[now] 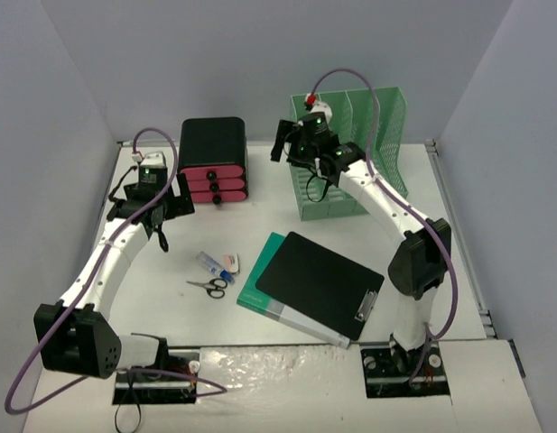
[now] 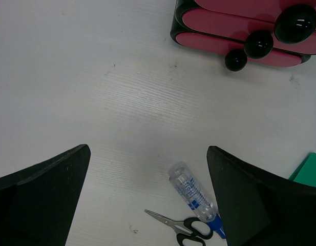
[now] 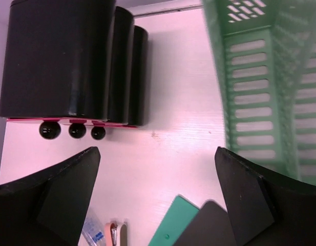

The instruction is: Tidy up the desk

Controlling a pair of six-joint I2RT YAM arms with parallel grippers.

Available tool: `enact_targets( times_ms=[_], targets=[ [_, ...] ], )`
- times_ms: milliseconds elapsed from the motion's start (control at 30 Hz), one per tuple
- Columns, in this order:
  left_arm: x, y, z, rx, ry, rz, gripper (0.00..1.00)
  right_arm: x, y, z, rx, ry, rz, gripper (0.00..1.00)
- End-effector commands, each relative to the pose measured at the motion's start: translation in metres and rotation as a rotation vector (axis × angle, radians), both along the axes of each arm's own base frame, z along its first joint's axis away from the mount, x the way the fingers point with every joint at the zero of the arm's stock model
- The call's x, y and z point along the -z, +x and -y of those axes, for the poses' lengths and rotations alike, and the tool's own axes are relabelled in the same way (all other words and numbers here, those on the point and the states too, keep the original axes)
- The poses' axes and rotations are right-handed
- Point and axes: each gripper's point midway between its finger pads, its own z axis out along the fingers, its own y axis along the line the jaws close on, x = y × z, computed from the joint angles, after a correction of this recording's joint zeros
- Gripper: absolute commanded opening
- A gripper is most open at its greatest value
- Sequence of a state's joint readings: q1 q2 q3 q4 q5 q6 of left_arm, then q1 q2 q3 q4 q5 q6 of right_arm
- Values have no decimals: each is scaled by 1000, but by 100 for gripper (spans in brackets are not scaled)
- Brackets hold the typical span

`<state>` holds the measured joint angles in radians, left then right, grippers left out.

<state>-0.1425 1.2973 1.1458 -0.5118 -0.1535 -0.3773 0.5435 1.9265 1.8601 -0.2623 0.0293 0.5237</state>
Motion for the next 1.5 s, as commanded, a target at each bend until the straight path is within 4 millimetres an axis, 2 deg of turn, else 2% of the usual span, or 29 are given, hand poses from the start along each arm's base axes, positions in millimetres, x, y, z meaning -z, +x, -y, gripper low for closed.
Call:
enact_targets(
  times_ms=[0,33,100,167,267,500,800,1133,1300,1467],
  targets=[
    [-15,15,2,-12,-33,77,97,-18,11,-43,-111,66,49,92],
    [-15,16,3,-11,-36,78,97,-15,16,-48,-120,70,48,91],
    [-14,16,4,-12,-40,79,97,-27,26,-59,-135,99,76,92],
    [-14,17,4,-10,-38,78,97,-19,33,-66,-143,101,71,92],
    [-14,17,4,-8,-38,79,97,-29,41,-75,-152,122,102,93],
    [-9,22,7,-4,-51,77,97,-11,53,-101,-212,175,88,94],
    [-12,36,18,25,-102,133,97,0,55,-130,-285,302,59,94],
    [-15,47,27,51,-138,173,97,-7,60,-149,-336,406,91,94],
    [-18,54,35,79,-172,199,97,0,61,-156,-360,444,79,94],
    [-20,64,48,111,-232,211,97,17,59,-165,-383,475,40,93]
  ],
)
